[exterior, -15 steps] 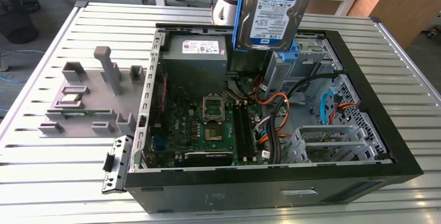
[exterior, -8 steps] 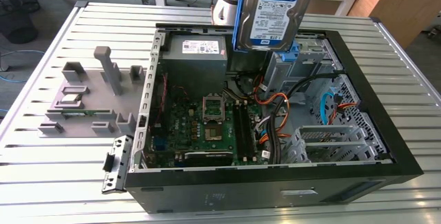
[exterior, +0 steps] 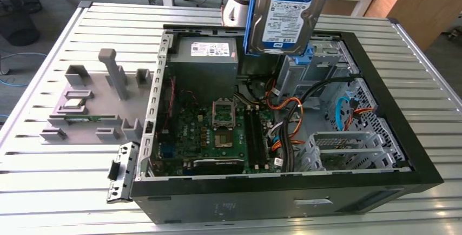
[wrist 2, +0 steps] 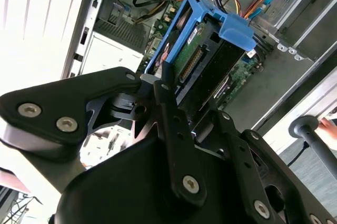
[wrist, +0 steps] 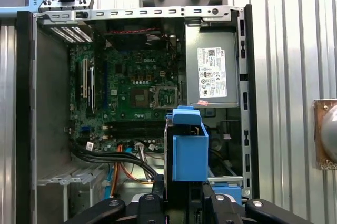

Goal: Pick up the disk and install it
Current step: 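Pick up the disk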

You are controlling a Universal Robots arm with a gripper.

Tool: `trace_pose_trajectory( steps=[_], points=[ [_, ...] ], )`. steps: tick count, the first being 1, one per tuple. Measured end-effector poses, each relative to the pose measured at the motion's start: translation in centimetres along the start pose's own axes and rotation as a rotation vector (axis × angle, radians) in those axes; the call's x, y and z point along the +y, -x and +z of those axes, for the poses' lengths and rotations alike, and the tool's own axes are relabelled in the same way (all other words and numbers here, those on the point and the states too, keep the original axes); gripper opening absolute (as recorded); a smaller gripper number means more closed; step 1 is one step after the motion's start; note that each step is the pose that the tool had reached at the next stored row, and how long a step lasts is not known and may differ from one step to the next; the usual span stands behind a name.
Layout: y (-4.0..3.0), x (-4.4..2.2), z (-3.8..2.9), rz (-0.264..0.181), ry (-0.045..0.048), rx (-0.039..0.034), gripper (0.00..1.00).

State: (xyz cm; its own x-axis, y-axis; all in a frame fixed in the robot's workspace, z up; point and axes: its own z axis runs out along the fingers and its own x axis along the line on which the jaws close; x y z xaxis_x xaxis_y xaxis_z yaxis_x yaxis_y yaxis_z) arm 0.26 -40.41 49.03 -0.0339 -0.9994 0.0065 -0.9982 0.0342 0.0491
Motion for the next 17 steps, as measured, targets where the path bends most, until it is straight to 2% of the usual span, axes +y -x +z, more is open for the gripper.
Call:
trace_pose_trajectory(
  steps=[8, 17],
  points=[
    [-0.15, -0.01, -0.01, 0.000, -0.0001, 0.0048, 0.35],
    [-0.15, -0.21, -0.01, 0.000, -0.0002, 0.0055, 0.35]
  ],
)
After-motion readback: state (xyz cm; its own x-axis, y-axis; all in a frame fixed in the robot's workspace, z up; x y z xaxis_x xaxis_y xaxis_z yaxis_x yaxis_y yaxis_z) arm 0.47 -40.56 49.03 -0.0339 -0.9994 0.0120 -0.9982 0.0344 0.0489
